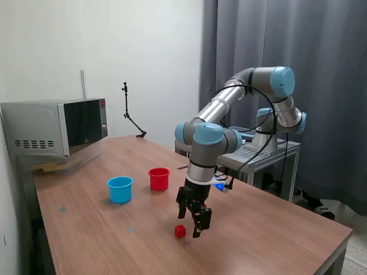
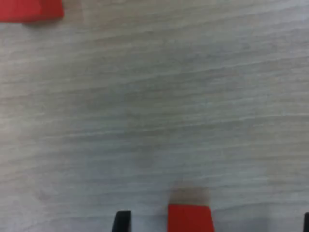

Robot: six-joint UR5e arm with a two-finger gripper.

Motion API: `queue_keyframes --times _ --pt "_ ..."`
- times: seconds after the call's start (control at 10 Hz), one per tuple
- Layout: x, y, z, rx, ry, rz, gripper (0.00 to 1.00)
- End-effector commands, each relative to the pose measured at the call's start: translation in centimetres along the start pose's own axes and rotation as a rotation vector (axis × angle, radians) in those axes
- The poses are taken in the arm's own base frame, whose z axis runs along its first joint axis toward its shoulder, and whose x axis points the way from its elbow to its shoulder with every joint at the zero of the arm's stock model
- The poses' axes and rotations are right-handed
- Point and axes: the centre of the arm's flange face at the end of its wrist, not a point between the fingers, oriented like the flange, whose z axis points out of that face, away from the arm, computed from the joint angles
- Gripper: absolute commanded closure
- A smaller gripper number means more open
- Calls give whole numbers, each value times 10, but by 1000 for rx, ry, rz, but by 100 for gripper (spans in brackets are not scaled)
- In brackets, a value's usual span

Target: Place red objects in the red bin, and blue objects in the blue bin.

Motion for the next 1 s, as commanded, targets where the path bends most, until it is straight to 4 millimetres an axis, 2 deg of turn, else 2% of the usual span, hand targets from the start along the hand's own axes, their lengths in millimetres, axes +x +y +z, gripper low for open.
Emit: queue_keyframes --times 0.0,0.2,0.5,0.9 --pt "-2 2 -1 -7 2 -3 0" --pt "-5 4 -2 -9 3 8 0" --pt "-15 19 -9 -32 9 92 0" --pt "-12 20 1 -27 8 95 0"
